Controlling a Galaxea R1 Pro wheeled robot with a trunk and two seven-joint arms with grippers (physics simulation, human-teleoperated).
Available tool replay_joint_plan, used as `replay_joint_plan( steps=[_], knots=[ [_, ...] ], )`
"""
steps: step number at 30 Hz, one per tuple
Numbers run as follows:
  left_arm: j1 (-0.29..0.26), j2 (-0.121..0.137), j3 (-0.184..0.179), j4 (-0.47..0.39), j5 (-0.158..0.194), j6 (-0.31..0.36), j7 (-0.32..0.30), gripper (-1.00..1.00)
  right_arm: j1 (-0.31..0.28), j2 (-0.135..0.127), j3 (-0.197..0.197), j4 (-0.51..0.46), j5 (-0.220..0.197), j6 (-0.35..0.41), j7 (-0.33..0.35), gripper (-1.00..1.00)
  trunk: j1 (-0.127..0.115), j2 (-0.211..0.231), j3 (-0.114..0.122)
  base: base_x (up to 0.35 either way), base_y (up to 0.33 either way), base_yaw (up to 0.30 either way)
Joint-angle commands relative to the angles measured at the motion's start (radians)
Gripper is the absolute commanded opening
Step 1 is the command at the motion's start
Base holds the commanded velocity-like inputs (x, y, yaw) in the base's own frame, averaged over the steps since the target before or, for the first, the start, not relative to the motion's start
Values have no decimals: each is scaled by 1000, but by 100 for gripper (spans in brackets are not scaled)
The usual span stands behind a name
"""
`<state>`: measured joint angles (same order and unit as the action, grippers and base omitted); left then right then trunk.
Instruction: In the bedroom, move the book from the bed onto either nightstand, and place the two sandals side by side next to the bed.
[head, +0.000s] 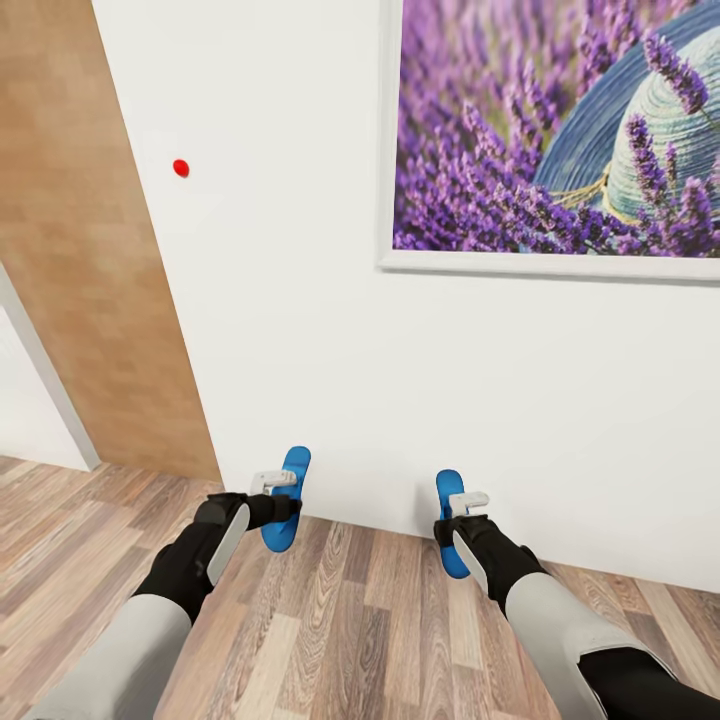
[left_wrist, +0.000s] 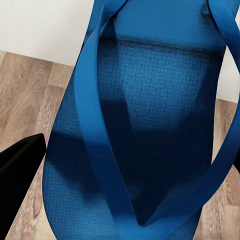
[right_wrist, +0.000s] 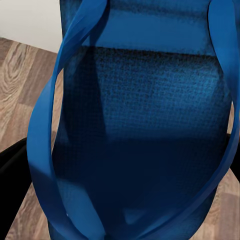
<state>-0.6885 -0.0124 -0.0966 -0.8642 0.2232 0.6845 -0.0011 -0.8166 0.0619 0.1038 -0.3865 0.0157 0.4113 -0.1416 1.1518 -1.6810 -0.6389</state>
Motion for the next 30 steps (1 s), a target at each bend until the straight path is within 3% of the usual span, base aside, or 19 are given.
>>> replay_joint_plan(
  steps=[1,30],
  knots=[
    [0,0,-1,0,-1,4,6,-100,0,-1,7,-2,1,7,-4,-100,-4,7,2,0,0,0],
    [0,-8,-2,9,-1,-3,6,-100,1,-1,7,-2,1,6,-4,-100,-115,210,93,0,0,0]
  ],
)
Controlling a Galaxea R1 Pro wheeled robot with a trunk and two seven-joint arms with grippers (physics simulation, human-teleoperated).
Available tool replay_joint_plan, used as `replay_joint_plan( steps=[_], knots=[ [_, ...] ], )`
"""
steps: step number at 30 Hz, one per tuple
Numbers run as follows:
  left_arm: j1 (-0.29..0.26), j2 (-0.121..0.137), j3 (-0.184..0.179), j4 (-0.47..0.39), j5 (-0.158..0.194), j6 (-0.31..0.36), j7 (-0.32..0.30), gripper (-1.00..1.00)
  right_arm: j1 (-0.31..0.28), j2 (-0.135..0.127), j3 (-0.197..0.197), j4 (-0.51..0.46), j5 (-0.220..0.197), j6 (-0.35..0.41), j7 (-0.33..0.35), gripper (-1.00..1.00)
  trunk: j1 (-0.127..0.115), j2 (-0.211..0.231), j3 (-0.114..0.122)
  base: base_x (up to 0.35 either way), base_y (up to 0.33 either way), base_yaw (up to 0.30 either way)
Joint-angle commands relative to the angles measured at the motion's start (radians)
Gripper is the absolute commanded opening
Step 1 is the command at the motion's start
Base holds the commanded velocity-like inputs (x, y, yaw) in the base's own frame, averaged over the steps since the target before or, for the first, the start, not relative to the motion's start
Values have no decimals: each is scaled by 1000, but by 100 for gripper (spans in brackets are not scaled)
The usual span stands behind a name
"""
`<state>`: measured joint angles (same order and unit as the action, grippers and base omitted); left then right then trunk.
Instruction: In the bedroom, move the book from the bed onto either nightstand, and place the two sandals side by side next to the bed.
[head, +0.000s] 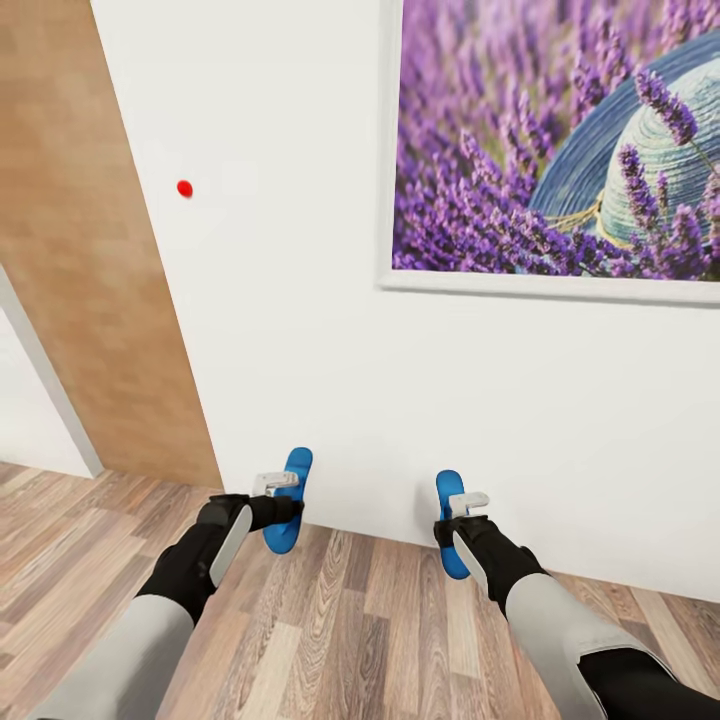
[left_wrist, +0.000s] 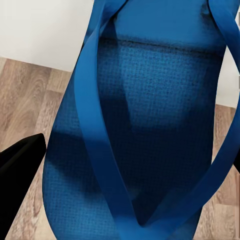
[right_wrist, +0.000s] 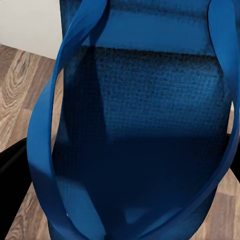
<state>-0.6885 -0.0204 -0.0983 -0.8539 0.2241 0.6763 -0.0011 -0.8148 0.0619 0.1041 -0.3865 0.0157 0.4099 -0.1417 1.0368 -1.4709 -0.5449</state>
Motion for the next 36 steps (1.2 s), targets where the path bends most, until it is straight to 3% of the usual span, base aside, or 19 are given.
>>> replay_joint_plan(
  steps=[1,15,22,29,36],
  knots=[
    [0,0,-2,1,-2,4,6,-100,-1,-1,7,-2,1,7,-4,-100,-4,7,2,0,0,0],
    [-1,-13,-12,86,-1,-49,7,-100,0,-1,6,-1,-3,9,-4,-100,-58,105,46,0,0,0],
    [0,-13,-12,136,4,-62,5,-100,43,-3,-5,-1,-14,1,-4,-100,-84,154,68,0,0,0],
    [0,-12,-10,288,8,-144,4,-100,181,-12,-9,-3,-16,-220,-4,-100,-111,203,90,0,0,0],
    [0,-12,-10,431,4,-268,4,-100,214,-33,-10,10,-20,-271,-3,-100,-138,252,112,0,0,0]
  ],
)
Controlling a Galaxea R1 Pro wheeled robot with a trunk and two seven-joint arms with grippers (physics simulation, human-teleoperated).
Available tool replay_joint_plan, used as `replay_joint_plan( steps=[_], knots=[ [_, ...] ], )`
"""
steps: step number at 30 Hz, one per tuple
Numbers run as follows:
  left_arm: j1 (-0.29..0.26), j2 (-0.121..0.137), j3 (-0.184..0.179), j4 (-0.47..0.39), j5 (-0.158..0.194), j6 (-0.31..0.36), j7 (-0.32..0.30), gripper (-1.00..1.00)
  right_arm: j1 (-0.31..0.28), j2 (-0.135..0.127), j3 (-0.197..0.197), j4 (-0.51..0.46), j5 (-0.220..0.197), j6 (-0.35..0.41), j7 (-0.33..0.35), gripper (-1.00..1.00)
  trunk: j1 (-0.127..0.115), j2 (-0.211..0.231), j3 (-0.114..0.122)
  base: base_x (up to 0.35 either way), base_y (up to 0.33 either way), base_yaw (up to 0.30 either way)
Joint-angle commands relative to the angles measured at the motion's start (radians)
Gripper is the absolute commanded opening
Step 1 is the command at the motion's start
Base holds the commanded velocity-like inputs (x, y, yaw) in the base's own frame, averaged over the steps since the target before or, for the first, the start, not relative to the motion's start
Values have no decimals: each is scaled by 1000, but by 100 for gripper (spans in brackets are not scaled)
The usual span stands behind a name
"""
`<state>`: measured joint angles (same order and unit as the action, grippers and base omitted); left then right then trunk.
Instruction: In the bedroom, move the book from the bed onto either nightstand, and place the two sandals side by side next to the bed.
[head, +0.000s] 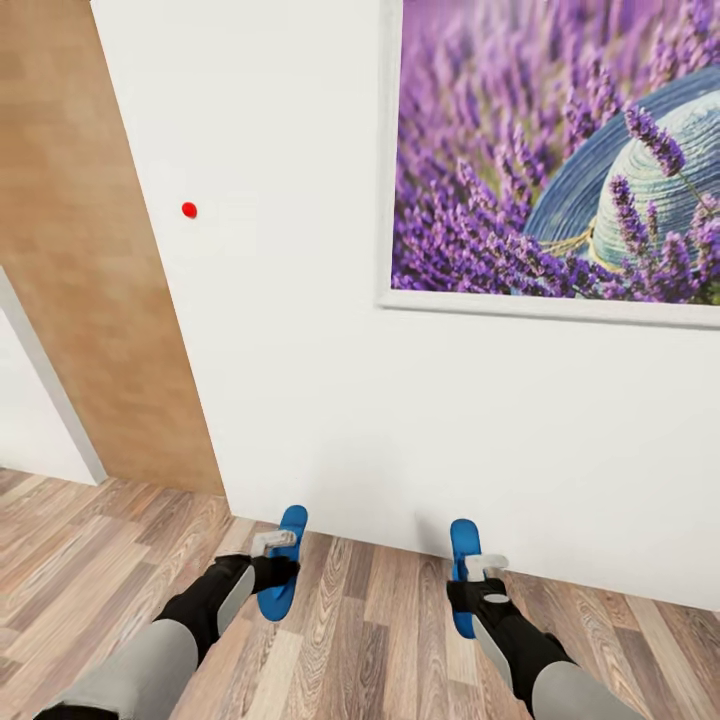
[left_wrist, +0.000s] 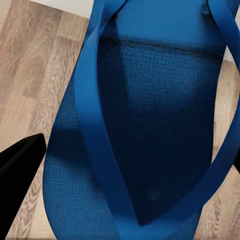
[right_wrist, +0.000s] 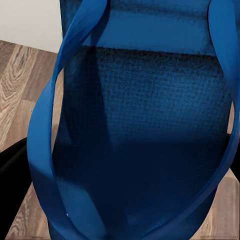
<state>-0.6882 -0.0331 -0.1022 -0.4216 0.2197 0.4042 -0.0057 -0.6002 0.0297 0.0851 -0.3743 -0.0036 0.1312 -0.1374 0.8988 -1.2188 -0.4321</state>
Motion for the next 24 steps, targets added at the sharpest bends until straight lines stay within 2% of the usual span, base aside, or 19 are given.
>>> replay_joint_plan(
  steps=[1,6,16,24],
  knots=[
    [-1,1,-7,31,8,-28,9,-100,2,0,9,11,-1,5,-7,-100,-4,7,2,0,0,0],
    [-1,1,-7,98,6,-96,9,-100,4,-2,9,48,-1,-3,-7,-100,-23,42,18,0,0,0],
    [20,2,-8,156,6,-185,9,-100,24,0,12,74,1,-10,-7,-100,-61,112,49,0,0,0],
    [32,0,-10,185,3,-206,10,-100,30,3,15,77,2,-9,-5,-100,-92,168,74,0,0,0]
  ],
)
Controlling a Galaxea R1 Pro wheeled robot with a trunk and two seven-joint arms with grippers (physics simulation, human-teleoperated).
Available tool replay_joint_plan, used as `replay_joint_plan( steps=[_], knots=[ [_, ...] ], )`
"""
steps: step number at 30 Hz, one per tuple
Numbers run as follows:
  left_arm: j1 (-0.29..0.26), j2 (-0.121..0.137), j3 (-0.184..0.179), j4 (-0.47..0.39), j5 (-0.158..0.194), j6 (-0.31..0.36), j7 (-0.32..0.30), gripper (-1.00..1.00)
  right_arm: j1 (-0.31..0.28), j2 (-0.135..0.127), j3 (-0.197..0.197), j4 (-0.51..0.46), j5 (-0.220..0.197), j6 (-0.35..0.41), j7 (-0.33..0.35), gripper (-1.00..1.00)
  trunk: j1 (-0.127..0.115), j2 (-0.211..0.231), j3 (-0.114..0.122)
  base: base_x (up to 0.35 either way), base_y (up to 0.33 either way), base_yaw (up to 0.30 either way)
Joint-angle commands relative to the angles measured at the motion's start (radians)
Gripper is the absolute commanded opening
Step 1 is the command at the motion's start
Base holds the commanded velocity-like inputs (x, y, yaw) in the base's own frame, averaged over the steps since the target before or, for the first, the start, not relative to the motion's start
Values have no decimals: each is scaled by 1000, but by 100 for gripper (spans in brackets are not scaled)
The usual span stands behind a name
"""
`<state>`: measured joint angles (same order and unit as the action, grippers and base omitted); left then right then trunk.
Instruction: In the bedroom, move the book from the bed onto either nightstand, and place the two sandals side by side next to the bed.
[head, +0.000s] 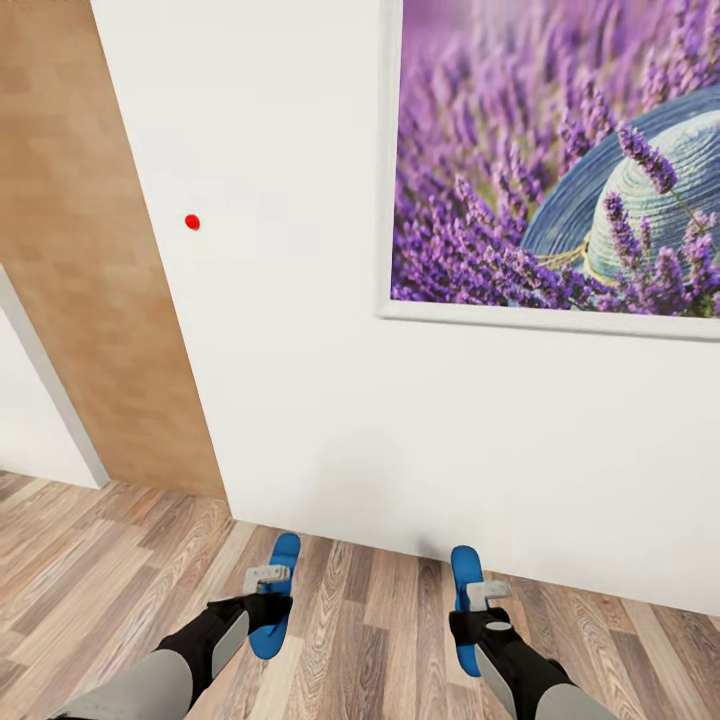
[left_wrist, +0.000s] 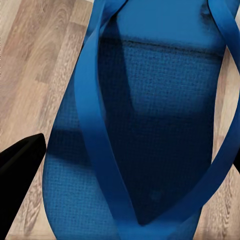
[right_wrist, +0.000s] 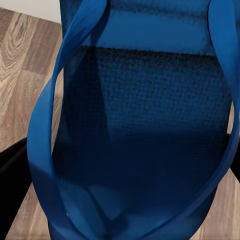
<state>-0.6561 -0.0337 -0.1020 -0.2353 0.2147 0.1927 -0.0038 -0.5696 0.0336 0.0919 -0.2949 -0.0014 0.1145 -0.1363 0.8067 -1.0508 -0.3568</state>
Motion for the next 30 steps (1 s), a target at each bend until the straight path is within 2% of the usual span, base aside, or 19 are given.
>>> replay_joint_plan(
  steps=[1,14,30],
  knots=[
    [0,0,-10,0,8,4,8,-100,1,0,8,-1,0,8,-6,-100,-4,7,2,0,0,0],
    [22,2,-10,20,9,-44,6,-100,72,-7,4,8,-1,-15,-2,-100,-54,98,43,0,0,0],
    [48,3,-11,21,8,-52,7,-100,79,-7,6,10,-2,-19,-2,-100,-115,210,93,0,0,0]
  ],
)
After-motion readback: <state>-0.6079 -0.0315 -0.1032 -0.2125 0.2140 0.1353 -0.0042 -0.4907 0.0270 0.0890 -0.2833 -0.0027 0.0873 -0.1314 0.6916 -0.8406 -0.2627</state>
